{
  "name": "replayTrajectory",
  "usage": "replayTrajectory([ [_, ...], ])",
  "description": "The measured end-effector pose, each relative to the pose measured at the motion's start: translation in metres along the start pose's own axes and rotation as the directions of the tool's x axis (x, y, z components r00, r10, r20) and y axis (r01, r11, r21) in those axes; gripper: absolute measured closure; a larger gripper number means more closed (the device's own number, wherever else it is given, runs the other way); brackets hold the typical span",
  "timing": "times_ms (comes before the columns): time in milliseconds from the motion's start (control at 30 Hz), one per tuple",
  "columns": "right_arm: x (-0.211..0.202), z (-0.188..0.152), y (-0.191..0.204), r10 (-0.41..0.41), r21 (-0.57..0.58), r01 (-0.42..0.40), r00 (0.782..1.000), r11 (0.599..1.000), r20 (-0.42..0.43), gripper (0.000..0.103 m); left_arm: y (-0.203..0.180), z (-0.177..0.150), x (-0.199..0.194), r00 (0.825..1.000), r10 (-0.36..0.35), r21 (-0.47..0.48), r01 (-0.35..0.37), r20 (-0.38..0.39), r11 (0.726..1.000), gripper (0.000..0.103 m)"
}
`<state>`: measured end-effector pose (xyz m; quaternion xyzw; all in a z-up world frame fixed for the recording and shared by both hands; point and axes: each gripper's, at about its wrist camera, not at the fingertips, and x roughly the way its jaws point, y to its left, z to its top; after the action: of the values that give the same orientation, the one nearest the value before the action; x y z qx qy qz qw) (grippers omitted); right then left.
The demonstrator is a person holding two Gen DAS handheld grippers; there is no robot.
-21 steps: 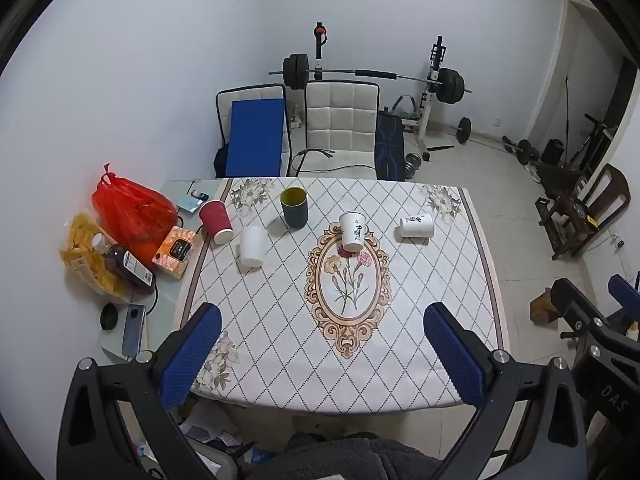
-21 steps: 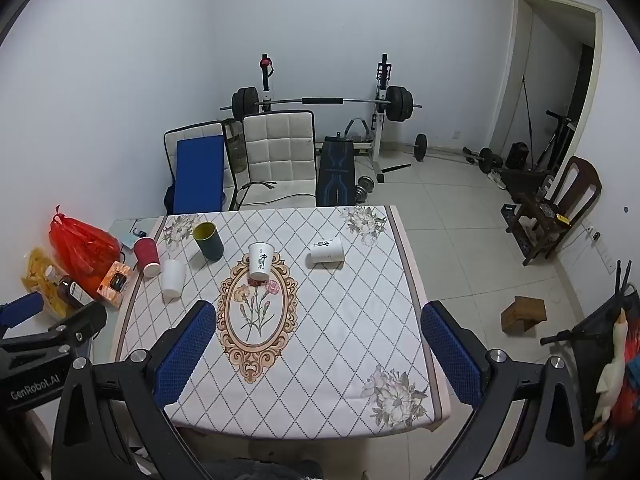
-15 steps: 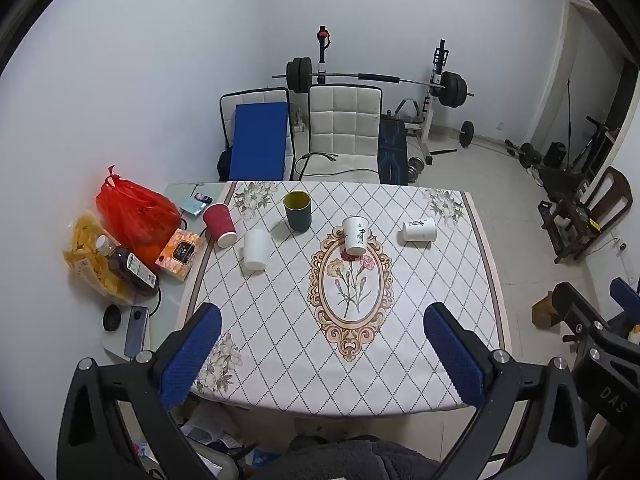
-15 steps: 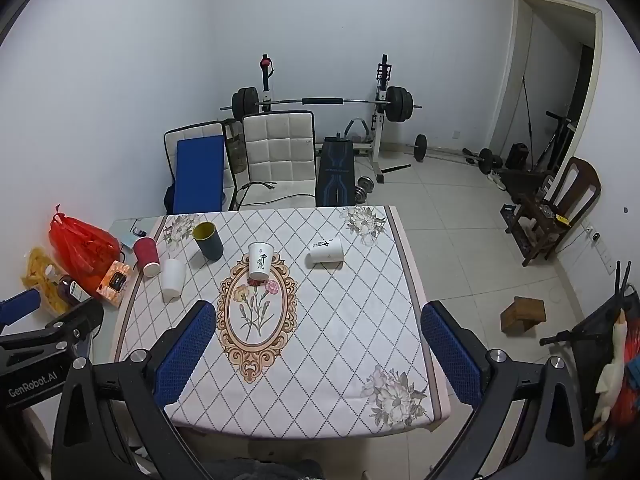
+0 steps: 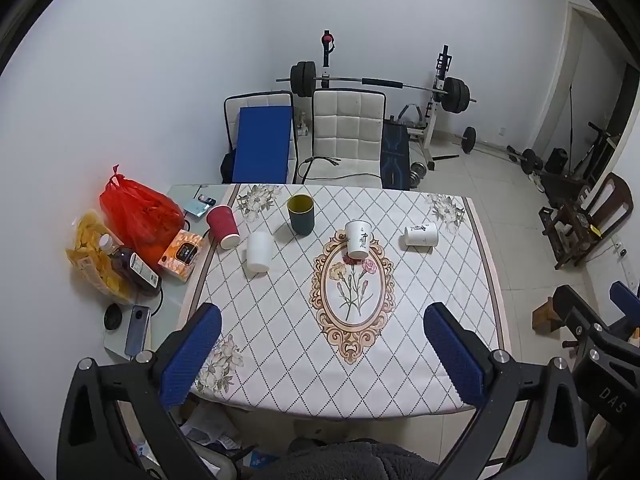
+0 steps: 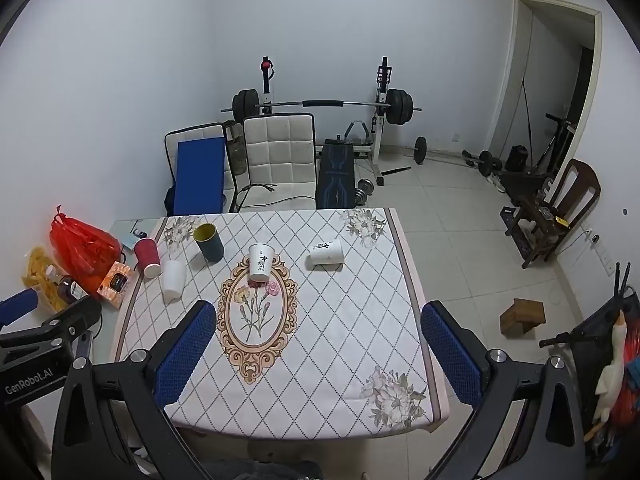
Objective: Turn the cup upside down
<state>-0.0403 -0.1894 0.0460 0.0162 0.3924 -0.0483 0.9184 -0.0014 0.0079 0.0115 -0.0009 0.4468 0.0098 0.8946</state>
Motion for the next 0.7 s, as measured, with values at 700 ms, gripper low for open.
replayTrajectory([
  [700, -0.0032, -0.0012, 0.0028, 0.0, -0.001, 0.0, 1.0, 1.0, 0.005, 0.0, 0.0011, -0.0004, -0.0019, 1.0, -0.001, -0.002, 0.001, 0.005, 1.0, 0.0],
])
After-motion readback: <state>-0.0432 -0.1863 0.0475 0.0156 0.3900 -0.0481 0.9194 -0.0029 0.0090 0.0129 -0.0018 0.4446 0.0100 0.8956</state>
